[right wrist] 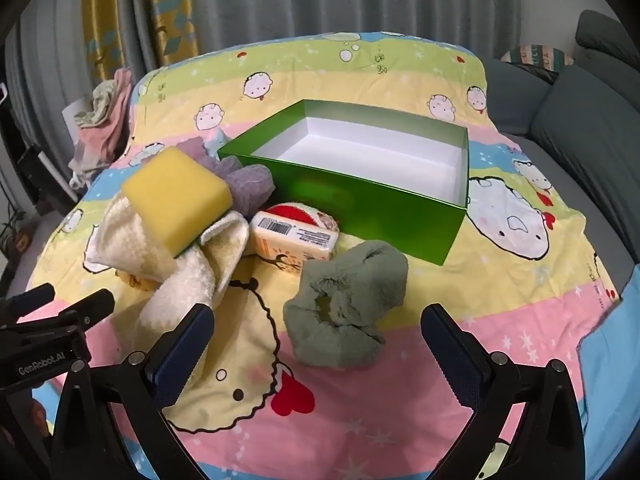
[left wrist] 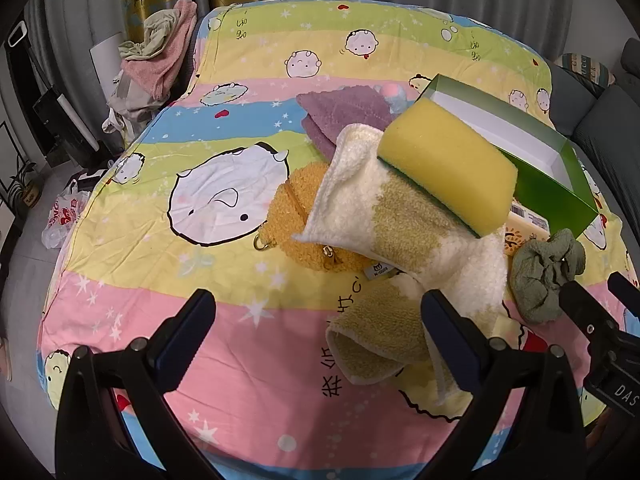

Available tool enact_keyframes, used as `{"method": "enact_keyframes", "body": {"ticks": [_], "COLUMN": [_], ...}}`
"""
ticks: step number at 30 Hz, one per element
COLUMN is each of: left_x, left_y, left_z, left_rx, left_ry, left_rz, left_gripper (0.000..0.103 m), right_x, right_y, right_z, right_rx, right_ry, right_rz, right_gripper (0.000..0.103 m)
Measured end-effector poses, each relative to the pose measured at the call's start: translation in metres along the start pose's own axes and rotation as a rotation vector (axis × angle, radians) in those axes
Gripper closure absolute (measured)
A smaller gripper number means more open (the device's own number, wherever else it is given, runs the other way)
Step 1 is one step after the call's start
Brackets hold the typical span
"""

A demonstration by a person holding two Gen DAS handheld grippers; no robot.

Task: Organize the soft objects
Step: 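Move the right tool toward the yellow sponge on the towel, then grasp the yellow sponge with the right gripper and lift it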

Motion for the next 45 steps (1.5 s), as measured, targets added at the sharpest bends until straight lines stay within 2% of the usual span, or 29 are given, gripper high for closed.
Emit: {"method": "enact_keyframes", "body": {"ticks": [11, 16, 22, 27, 31, 34, 38, 45], "left_x": [0.001, 0.000, -0.006, -0.006, -0.011, -0.010, -0.004, 0.015], "left_y": [-0.002, -0.002, 0.002, 0.007, 0.013, 0.016, 0.009, -0.050], "left_z": [-0.001, 0.002, 0.013, 0.016, 0.018, 0.020, 0.017, 0.009], "left_rx": [0.022, 0.080, 0.061, 0.032, 0.080, 0.102, 0.137, 0.144], "left_ry": [0.016, 0.138, 0.183, 0.183, 0.285, 0.312, 0.347, 0.432], "left_rz": [-0.002, -0.020, -0.057, -0.052, -0.116, -0.125, -0.103, 0.065], "left_gripper": [0.001, 0.001, 0.001, 0.001, 0.001, 0.001, 0.001, 0.002], "right_x": [-0.002, -0.001, 0.001, -0.001, -0.002, -0.003, -0.002, -0.009], "right_y": [0.003, 0.007, 0.013, 0.018, 0.024, 0.026, 0.020, -0.008], "right_z": [-0.002, -0.006, -0.014, -0.019, -0.023, -0.027, -0.033, -0.047], "right_rx": [-0.042, -0.005, 0.048, 0.076, 0.093, 0.106, 0.118, 0.155], "right_ry": [-0.058, -0.072, -0.117, -0.141, -0.168, -0.200, -0.253, -0.314], "right_rz": [-0.028, -0.027, -0.030, -0.053, -0.067, -0.070, -0.044, 0.034], "right_gripper": [0.000, 0.000, 0.000, 0.000, 0.000, 0.000, 0.000, 0.000]}}
Point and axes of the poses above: each gripper's, at about its wrist camera, not at the fingertips, and x roughly against the way its jaws point, z to its right, y to its underside, the point moved 6 cm from there along -x, roughly the way its jaws point, and after that the axes turned 2 degrees about z, right-handed, at the moved point
